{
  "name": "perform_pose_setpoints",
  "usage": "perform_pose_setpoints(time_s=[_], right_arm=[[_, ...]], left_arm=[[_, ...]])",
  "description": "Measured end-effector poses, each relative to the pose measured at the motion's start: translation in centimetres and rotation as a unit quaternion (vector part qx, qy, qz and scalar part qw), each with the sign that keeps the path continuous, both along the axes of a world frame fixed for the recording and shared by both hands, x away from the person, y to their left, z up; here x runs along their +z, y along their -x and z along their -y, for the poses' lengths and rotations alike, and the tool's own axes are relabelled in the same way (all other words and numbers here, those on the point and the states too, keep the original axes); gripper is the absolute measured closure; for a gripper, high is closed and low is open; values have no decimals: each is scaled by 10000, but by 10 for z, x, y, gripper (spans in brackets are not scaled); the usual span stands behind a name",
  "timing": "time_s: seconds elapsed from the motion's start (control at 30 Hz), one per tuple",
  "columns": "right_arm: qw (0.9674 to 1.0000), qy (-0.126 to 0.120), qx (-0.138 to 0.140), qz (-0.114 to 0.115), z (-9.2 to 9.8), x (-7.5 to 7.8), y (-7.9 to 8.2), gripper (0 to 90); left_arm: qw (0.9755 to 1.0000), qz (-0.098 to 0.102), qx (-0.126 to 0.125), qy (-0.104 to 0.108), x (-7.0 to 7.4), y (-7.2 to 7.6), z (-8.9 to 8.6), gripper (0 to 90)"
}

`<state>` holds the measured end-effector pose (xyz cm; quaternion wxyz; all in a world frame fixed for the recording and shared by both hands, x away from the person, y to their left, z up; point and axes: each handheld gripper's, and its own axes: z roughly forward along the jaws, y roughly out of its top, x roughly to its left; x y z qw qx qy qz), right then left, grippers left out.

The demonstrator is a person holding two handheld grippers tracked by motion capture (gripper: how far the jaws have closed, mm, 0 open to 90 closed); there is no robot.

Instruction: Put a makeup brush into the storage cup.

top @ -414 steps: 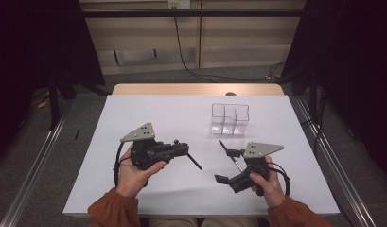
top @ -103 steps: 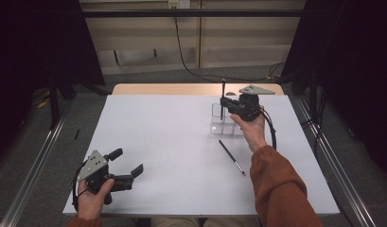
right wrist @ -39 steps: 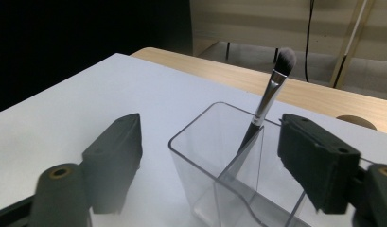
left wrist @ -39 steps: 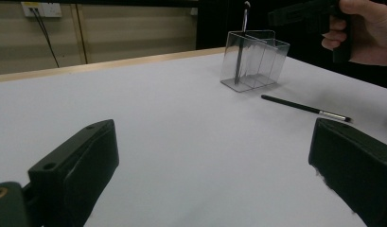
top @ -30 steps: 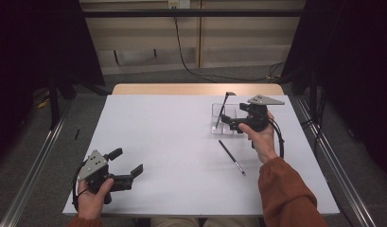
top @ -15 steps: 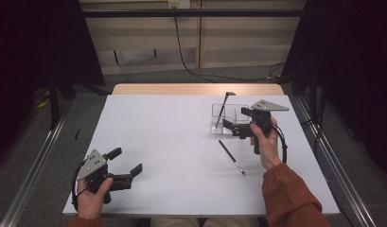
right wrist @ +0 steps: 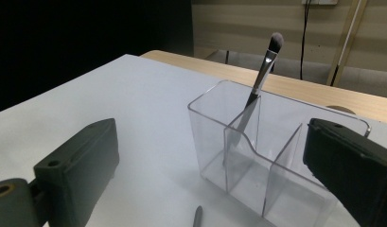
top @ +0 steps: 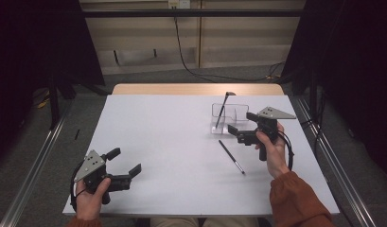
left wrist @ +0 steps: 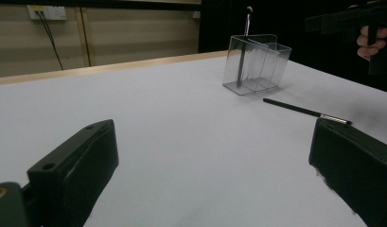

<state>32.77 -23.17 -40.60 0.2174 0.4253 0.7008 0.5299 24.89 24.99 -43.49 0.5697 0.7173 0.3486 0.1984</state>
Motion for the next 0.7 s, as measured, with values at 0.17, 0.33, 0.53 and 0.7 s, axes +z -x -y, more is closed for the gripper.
perform_pose_setpoints(time_s=[0.17,0.33,0.53,0.7], right_arm=[[9999,35,35,89,1,-1,11,37],[9999,10,-62,160,6,-2,21,43],[9998,-17,-91,179,15,-3,35,44],[9998,52,-79,156,18,-7,48,45]], left_arm=[[10000,7,-25,-4,0,1,-1,21],[10000,-14,-5,3,0,1,-1,21],[10000,-3,-70,-36,-1,-2,0,21],[10000,18,-79,-43,-1,0,-1,21]])
